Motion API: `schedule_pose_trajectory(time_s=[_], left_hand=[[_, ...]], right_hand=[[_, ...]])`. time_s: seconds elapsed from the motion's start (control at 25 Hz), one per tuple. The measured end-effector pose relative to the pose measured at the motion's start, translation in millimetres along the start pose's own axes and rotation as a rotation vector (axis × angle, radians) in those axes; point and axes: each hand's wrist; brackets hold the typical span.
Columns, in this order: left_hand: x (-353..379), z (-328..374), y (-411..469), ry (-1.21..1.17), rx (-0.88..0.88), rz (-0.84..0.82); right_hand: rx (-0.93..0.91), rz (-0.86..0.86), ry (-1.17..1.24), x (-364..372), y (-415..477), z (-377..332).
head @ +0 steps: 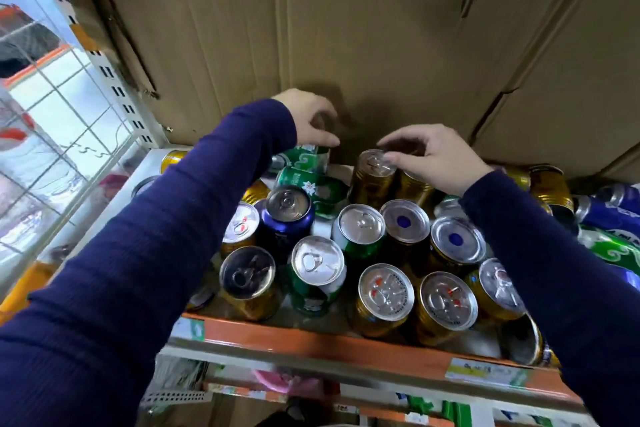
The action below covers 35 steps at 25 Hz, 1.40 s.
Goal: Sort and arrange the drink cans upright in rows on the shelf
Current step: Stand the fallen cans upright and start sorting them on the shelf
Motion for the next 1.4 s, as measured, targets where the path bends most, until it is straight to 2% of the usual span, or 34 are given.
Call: schedule_pose_trajectory(time_s=[0.08,0.24,0.32,0.4,0.48,0.64,0.72,0.84,0.96,1.16,1.24,1.4], left_hand=[[-18,-27,-18,-0.007,-0.056,0.096],[-23,-66,-54,0.006,-0.134,0.122],[-18,-76,-65,-0.013,-0.123,0.109],[-11,-80,-72,-0.025,-0.091,0.092],[-3,-81,-76,-0.022,-0.059,0.072],[5,-85,-79,-0.008,-0.012,0.028],[8,-87,-79,-0.026,-0.021,0.018],[13,-87,-79,-0.048,-0.033,0.011],[15,-82,-80,-0.061,-0.011,0.011],[12,-70,-79,0.13,0.011,-0.239],[18,-68,-77,0.186,0.039,-0.284],[28,-65,-68,0.304,0.105,-0.242]], right_hand=[[-0.099,-0.18,-0.123,16,16,-21],[-0.364,-0.455,-0.728,48,47,-54],[-0.326,-0.617,-0.871,63,55,-56],[-0.283,-0.701,-0.925,79,54,-49],[-0.279,-0.662,-0.886,85,50,-45],[-0.161,-0.46,-0.506,52,52,-56],[-0.169,-0.387,-0.445,38,56,-67],[-0.204,-0.388,-0.503,42,55,-74],[-0.142,-0.428,-0.456,41,50,-68],[-0.115,-0.461,-0.433,36,51,-58],[-0.114,-0.48,-0.37,36,50,-52],[-0.077,-0.351,-0.177,31,49,-44]])
Point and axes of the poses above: each hand's wrist, its own y-axis towards the middle knuckle, its own x-axis out of the palm, z = x × y, and after that the axes turned 10 degrees about z, right-handed
